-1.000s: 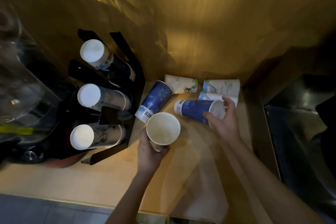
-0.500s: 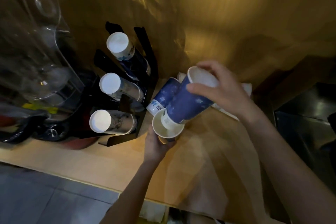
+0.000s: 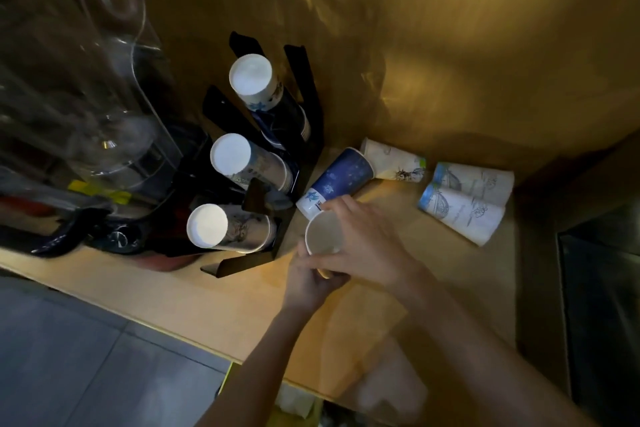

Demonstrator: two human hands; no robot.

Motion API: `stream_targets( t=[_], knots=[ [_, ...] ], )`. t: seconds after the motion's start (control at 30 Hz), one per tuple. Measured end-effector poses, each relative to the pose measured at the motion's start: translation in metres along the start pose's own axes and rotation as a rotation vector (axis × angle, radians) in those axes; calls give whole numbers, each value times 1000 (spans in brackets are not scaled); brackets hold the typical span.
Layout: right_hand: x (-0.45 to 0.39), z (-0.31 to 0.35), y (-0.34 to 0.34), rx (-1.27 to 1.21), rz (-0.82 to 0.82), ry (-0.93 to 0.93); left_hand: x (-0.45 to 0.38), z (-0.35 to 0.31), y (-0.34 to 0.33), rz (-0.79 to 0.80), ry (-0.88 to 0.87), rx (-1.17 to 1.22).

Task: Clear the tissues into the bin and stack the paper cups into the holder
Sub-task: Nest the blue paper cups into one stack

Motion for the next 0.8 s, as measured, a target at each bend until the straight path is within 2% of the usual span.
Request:
stream_targets(
  t=[0.07,0.1,0.23,0.27,0.37,0.47,0.57,0.8],
  knots=[
    [-7,-8,5,-110,40,-79,0,1,1,-5,2,2],
    [-13,-15,8,-254,25,-148,-1,2,1,-12,5,6],
    [-40,-69,-2,-864,-231,-555,3,-4,2,-3,-16,-1],
    [-43,-84,-10,-946,-242,-682,6,-7,2,1,-28,8],
    [-62,-117,-57,-1127,-125,-981,-6,2,5,-14,4,13],
    [-66,-125,-74,-1291,-144,-1066,2,-1,3,39,12,6],
    [-74,-121,-81,-1485,-184,-1071,2,-4,2,44,-1,8],
    [-74,-114,-92,-1531,-195,-1111,0,-3,3,55,-14,-12]
  ],
)
Point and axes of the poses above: each hand's wrist, its own x-axis away from the middle knuckle, its own y-axis out of the back of the hand, z = x × y, the point moved 5 cm from there along -x, towards the middle knuckle, and after that the axes turned 8 degrees about y, right-handed, at the moved point
